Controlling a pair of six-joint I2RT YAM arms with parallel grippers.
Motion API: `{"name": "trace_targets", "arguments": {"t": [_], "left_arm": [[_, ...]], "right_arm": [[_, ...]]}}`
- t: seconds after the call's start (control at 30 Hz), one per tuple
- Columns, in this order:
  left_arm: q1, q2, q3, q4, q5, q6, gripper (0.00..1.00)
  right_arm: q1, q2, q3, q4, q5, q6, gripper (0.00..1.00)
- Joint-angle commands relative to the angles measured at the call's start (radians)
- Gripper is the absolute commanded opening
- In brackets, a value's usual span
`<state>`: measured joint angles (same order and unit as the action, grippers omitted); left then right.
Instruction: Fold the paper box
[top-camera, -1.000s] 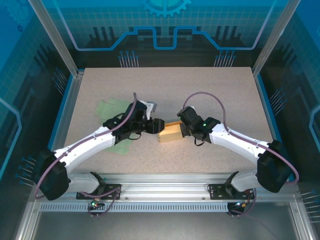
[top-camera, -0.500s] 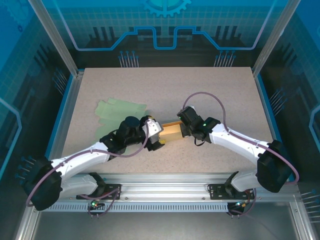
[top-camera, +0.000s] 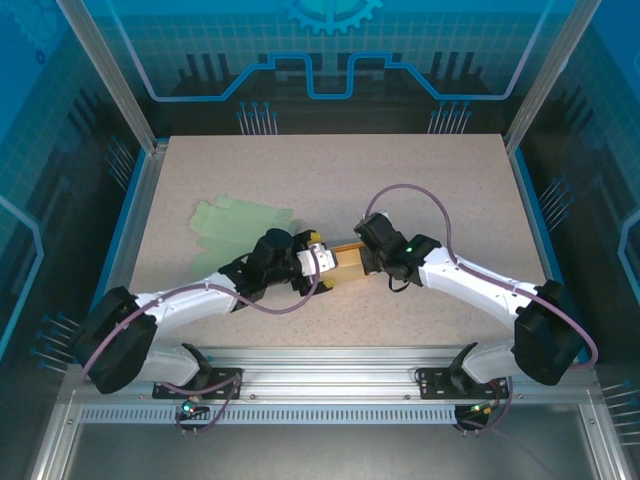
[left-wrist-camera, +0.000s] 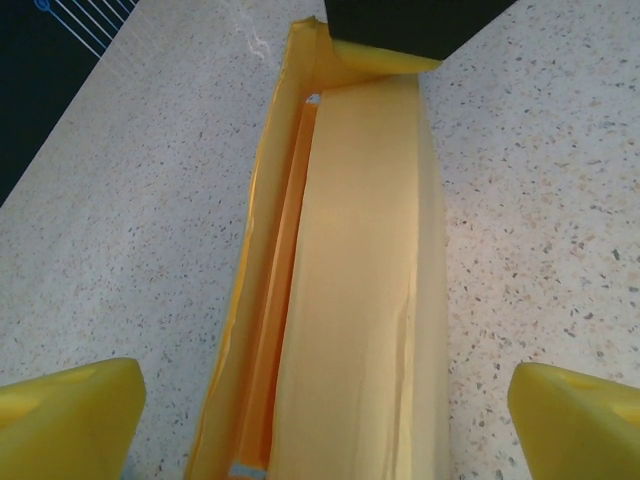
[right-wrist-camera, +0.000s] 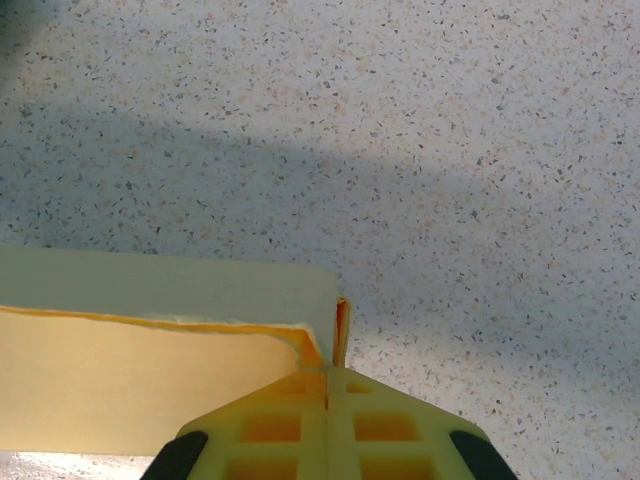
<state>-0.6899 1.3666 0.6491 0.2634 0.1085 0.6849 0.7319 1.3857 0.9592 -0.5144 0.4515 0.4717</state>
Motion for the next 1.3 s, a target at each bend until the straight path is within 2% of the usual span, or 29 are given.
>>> {"name": "trace_targets", "arguments": {"t": [0.0,0.2,0.27,0.37,0.43,0.5,0.53,0.6,0.67,0.87,0.93,1.03,1.27], "left_arm": [[0.006,0.041,0.048,0.058,-0.009,0.021,0.88],[0.004,0.092,0.069,0.068,-0.031,0.01,0.76],[0.005,0.093,0.069,0.071,-0.032,0.007,0.67],[0.004,0.096,0.063,0.066,-0.039,0.012,0.48],[0.004,0.101,0.064,0.052,-0.039,0.015,0.44],[0.004,0.104,0.061,0.045,-0.039,0.016,0.35],[0.004,0.106,0.058,0.044,-0.041,0.018,0.34],[0.004,0.107,0.055,0.041,-0.04,0.023,0.32],[0.001,0.112,0.055,0.033,-0.043,0.03,0.27],[-0.004,0.128,0.055,0.025,-0.051,0.042,0.27],[-0.006,0.131,0.056,0.02,-0.053,0.045,0.27],[-0.011,0.136,0.055,0.02,-0.061,0.048,0.27],[-0.027,0.15,0.05,0.018,-0.085,0.059,0.27]], "right_arm": [[-0.011,-0.01,-0.007,-0.006,-0.018,0.012,0.0],[-0.011,-0.008,-0.01,-0.003,-0.021,0.016,0.0],[-0.011,-0.008,-0.013,-0.004,-0.021,0.018,0.0],[-0.013,-0.01,-0.014,-0.004,-0.021,0.019,0.0],[-0.015,-0.01,-0.016,-0.006,-0.021,0.024,0.0],[-0.016,-0.012,-0.017,-0.004,-0.026,0.027,0.0],[-0.017,-0.013,-0.017,-0.004,-0.029,0.029,0.0],[-0.019,-0.016,-0.018,-0.001,-0.038,0.028,0.06],[-0.022,-0.019,-0.017,0.001,-0.047,0.031,0.11],[-0.056,-0.061,-0.009,0.004,-0.118,0.035,0.35],[-0.069,-0.086,-0.004,0.001,-0.147,0.036,0.39],[-0.092,-0.125,0.011,-0.015,-0.18,0.038,0.54],[-0.184,-0.125,0.06,-0.039,-0.278,0.08,0.59]]}}
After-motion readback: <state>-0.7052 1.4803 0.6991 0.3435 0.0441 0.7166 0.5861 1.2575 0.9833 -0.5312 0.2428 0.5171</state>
